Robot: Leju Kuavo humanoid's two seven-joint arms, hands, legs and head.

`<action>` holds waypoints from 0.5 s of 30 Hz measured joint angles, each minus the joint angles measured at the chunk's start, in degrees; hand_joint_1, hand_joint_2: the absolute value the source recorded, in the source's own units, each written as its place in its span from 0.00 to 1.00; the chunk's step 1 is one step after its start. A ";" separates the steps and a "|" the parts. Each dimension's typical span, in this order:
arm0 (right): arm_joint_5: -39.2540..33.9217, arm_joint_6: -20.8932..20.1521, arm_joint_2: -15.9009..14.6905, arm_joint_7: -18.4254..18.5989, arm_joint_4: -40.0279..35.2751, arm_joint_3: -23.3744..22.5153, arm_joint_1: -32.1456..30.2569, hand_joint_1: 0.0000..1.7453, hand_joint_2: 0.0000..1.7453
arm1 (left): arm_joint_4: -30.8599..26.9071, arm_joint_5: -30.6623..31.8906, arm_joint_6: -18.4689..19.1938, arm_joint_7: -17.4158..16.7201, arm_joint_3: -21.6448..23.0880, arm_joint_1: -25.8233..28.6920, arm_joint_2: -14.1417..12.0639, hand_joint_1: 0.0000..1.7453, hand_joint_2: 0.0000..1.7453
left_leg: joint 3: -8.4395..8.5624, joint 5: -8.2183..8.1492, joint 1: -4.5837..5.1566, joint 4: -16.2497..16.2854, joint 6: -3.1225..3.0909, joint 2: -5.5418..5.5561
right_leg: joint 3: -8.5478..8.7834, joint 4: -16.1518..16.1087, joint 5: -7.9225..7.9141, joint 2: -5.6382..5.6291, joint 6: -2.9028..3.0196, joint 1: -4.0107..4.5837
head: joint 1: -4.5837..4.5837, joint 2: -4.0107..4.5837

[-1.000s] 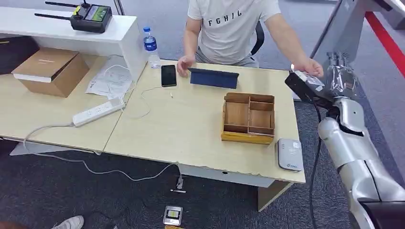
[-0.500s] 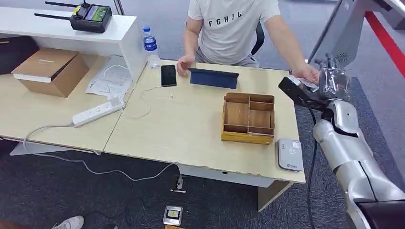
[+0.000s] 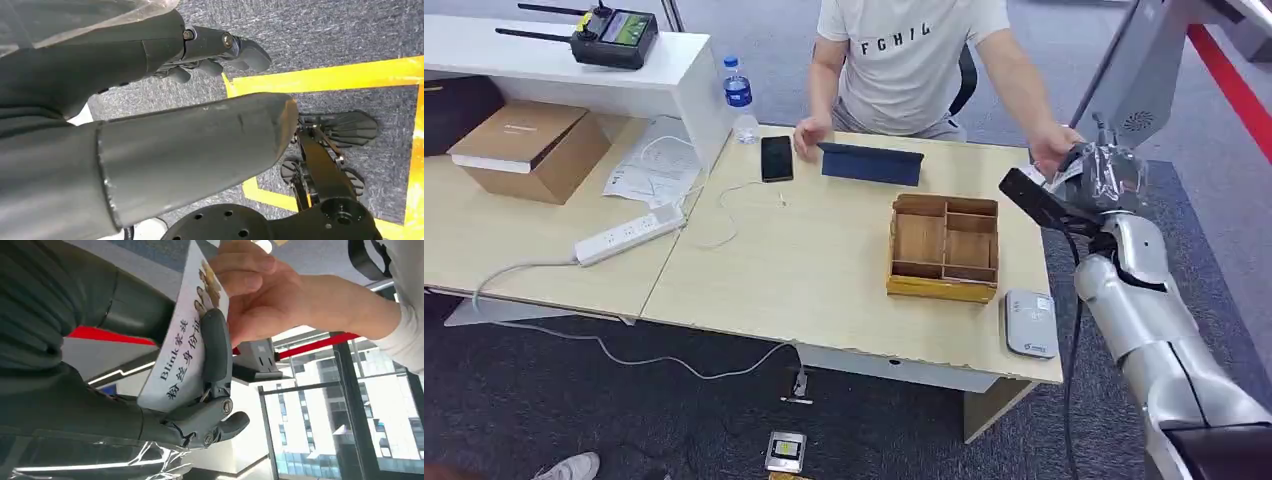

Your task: Pass the card to the sensor for recognition and then transmit it.

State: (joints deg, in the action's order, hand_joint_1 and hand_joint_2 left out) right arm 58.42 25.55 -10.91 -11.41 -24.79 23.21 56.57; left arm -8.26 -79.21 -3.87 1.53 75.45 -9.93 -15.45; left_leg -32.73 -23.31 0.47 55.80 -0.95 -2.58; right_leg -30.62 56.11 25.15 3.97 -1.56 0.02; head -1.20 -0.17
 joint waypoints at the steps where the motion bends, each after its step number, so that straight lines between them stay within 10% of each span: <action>1: -0.02 0.00 0.09 0.00 -0.17 0.09 -0.05 1.00 1.00 | 0.00 -0.02 0.00 -0.02 0.00 0.00 0.02 0.00 0.00 | 0.00 0.00 0.00 0.00 0.00 0.00 | 0.00 0.00 0.00 0.00 0.00 0.00 | 0.00 0.00; 15: -0.13 0.02 -0.15 -0.04 -0.74 1.14 -3.37 1.00 1.00 | -0.02 -1.14 -0.42 -0.39 0.00 0.01 0.22 0.00 0.00 | 0.01 0.00 -0.04 0.01 0.00 -0.01 | -0.01 -0.02 0.00 0.00 0.00 0.00 | -0.02 0.00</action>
State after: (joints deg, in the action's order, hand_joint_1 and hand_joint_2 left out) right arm 58.29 25.57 -11.06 -11.45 -25.53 24.35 53.20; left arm -8.28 -80.35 -4.28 1.14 75.45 -9.91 -15.23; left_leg -32.72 -23.31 0.43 55.80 -0.95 -2.59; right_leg -30.63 56.09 25.15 3.97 -1.56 0.02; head -1.22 -0.17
